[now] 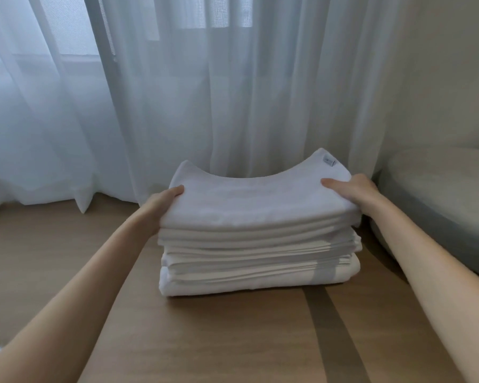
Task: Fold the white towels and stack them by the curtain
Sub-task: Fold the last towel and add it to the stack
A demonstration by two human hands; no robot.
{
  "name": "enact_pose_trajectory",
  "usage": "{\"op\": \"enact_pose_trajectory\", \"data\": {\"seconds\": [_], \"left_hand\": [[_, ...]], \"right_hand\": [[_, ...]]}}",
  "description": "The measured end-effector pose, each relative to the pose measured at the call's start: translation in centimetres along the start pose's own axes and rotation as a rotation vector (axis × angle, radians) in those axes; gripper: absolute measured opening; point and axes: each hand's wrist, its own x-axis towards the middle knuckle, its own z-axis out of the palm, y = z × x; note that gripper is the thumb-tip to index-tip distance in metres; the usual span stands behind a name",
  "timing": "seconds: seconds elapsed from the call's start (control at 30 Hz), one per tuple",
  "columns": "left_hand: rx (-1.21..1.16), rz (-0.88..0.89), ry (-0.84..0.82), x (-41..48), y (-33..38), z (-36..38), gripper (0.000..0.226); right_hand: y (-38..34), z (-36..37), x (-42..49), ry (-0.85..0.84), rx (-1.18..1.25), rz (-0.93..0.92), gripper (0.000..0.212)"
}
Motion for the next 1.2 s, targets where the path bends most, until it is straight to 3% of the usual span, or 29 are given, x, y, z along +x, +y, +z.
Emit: {"op": "enact_pose_trajectory", "data": {"seconds": [0.1, 0.37, 0.5, 0.63, 0.93, 1.07, 1.2], "left_hand": [[0.087, 0.011, 0.064, 0.0, -1.0, 0.3, 0.062], [0.285, -0.025, 0.011, -0.4, -2.4, 0.3, 0.068], [0.23, -0.02, -0.028, -0.8, -2.3, 0.5, 0.068], [0.107, -0.01, -0.052, -1.1, -1.6, 0.2, 0.069], [0.321, 0.044, 0.06, -0.8, -3.6, -0.2, 0.078], [0.228, -0.015, -0.043, -1.0, -3.1, -0.4, 0.078], [0.117, 0.003, -0.007, -0.8, -3.1, 0.3, 0.07]], "right_hand": [[1.4, 0.5, -0.5, 0.018, -0.043, 0.028, 0.086], [2.6, 0.9, -1.6, -0.078, -0.251, 0.065, 0.086], [2.4, 0.8, -1.9, -0.065, -0.298, -0.004, 0.073], [1.4, 0.0, -1.8, -0.058, -0.197, -0.018, 0.068], [3.3, 0.9, -2.4, -0.079, -0.142, 0.099, 0.093], [2.4, 0.7, -2.5, -0.195, -0.062, 0.222, 0.104], [1.9, 0.5, -2.9, -0.236, 0.004, 0.258, 0.104]]}}
